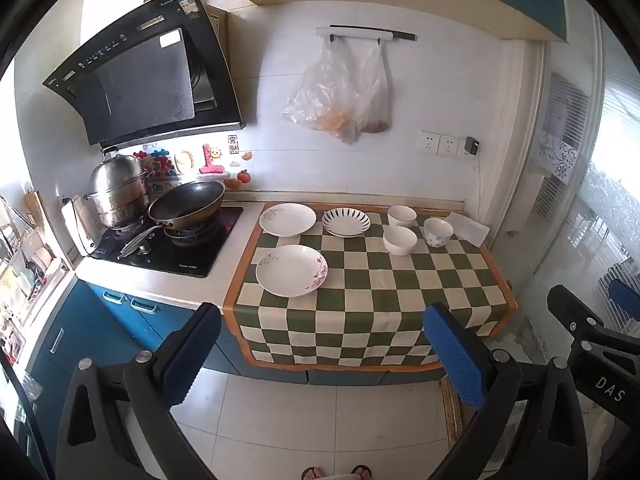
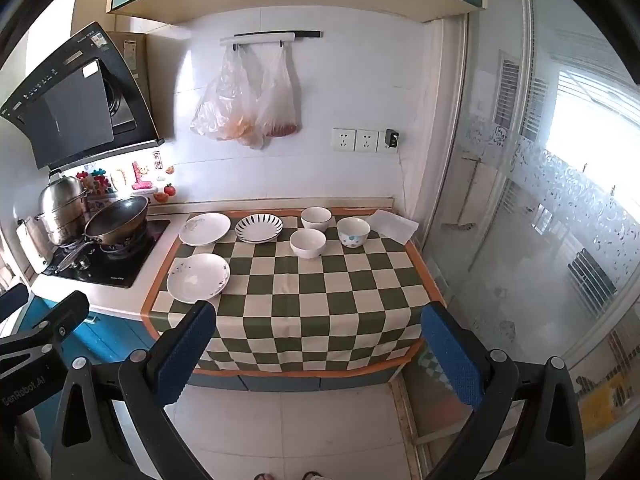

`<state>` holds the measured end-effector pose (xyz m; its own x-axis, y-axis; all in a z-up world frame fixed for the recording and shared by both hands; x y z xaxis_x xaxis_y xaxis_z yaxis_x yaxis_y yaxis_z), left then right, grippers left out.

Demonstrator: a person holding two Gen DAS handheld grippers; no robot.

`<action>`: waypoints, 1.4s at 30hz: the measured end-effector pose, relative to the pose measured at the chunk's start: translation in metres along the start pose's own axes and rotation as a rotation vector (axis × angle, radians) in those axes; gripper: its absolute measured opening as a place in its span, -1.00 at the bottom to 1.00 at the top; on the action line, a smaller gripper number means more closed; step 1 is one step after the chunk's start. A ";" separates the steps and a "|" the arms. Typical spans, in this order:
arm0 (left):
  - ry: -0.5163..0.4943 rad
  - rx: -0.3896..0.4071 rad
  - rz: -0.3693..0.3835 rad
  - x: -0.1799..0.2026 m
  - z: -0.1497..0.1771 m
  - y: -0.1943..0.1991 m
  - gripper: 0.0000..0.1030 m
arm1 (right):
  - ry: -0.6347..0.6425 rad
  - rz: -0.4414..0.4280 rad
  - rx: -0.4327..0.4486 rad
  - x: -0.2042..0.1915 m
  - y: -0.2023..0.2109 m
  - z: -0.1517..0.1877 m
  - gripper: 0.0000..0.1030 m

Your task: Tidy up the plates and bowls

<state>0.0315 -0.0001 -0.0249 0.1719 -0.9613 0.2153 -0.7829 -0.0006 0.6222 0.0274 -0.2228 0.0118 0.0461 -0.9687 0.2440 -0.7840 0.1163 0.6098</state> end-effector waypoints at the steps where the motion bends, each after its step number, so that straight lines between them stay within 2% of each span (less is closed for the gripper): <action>1: 0.000 0.000 0.000 0.000 0.000 0.000 1.00 | 0.002 0.000 -0.002 0.000 0.000 0.000 1.00; 14: -0.006 0.010 0.008 0.001 -0.010 0.002 1.00 | -0.009 0.025 0.005 0.010 0.005 0.000 1.00; 27: -0.008 0.023 0.013 0.000 -0.005 0.002 1.00 | 0.008 0.049 0.008 0.003 0.006 -0.003 1.00; 42: -0.002 0.020 0.006 -0.007 -0.003 -0.004 1.00 | 0.012 0.031 -0.006 -0.006 0.000 -0.002 1.00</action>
<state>0.0354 0.0079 -0.0271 0.1659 -0.9618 0.2178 -0.7957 -0.0001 0.6056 0.0283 -0.2165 0.0124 0.0288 -0.9619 0.2718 -0.7811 0.1480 0.6065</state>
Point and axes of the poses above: each gripper's, at about its wrist camera, not at the fingertips, and y roughly against the way its jaws point, x to its right, z to its underside, the point moved 4 cm from there along -y, roughly the way its jaws point, and after that the axes turned 14 degrees about y, right-handed, at the moved point
